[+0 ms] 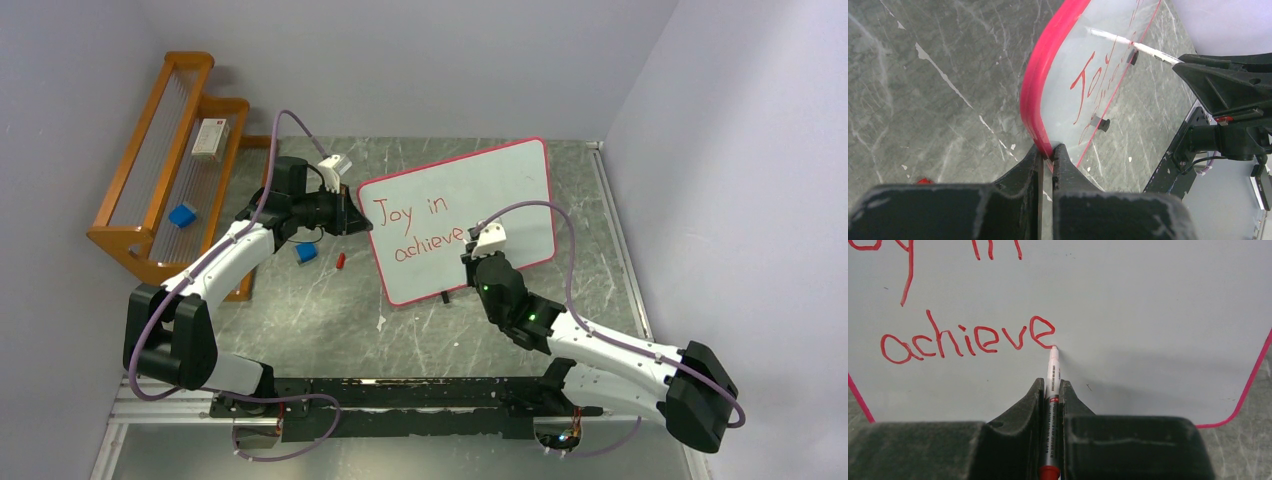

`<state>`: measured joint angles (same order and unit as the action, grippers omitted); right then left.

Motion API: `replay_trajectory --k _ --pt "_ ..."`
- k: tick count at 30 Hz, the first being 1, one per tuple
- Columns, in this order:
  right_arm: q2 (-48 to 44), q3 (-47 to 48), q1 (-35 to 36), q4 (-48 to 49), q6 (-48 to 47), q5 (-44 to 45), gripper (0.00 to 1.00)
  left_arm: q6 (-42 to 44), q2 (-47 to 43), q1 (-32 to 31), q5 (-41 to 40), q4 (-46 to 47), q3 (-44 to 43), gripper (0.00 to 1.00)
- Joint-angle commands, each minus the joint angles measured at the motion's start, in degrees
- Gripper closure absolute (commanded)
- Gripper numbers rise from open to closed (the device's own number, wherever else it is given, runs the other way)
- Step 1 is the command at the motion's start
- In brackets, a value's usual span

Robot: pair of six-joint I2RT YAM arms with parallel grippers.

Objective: Write a sentence on the whiteboard

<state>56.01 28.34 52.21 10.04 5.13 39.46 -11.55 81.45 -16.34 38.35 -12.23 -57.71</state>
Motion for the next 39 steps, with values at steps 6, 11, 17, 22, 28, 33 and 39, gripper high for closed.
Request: replay_trajectory --k 6,11,17,22,28,33,39 --pt "-3.12 -1.13 -0.44 0.68 -0.06 1.09 1.0 3.88 1.34 0.78 -7.81 -2.22 0.32 0.95" --pt "-5.93 -1.54 -0.48 0.08 0.33 0.42 1.0 4.04 0.97 0.78 -8.22 -2.62 0.15 0.95" --pt "-7.62 -2.81 -0.44 1.21 0.1 1.28 1.0 4.17 0.33 0.85 -8.73 -3.19 -0.11 0.95" --pt "-6.97 -3.15 -0.44 2.38 -0.55 1.02 1.0 3.99 -0.54 1.66 -8.58 -3.32 -0.19 0.95" --pt "-6.81 -3.37 -0.46 4.0 -1.73 -0.85 1.0 3.9 -1.43 3.12 -8.53 -3.38 -0.27 0.95" --pt "-6.19 -3.48 -0.44 5.17 -2.2 -1.52 1.0 4.16 -2.06 3.42 -9.28 -3.62 -0.27 0.95" --pt "-5.95 -3.38 -0.55 6.45 -2.87 -2.32 1.0 3.7 -3.16 3.71 -8.93 -2.62 0.13 0.95"
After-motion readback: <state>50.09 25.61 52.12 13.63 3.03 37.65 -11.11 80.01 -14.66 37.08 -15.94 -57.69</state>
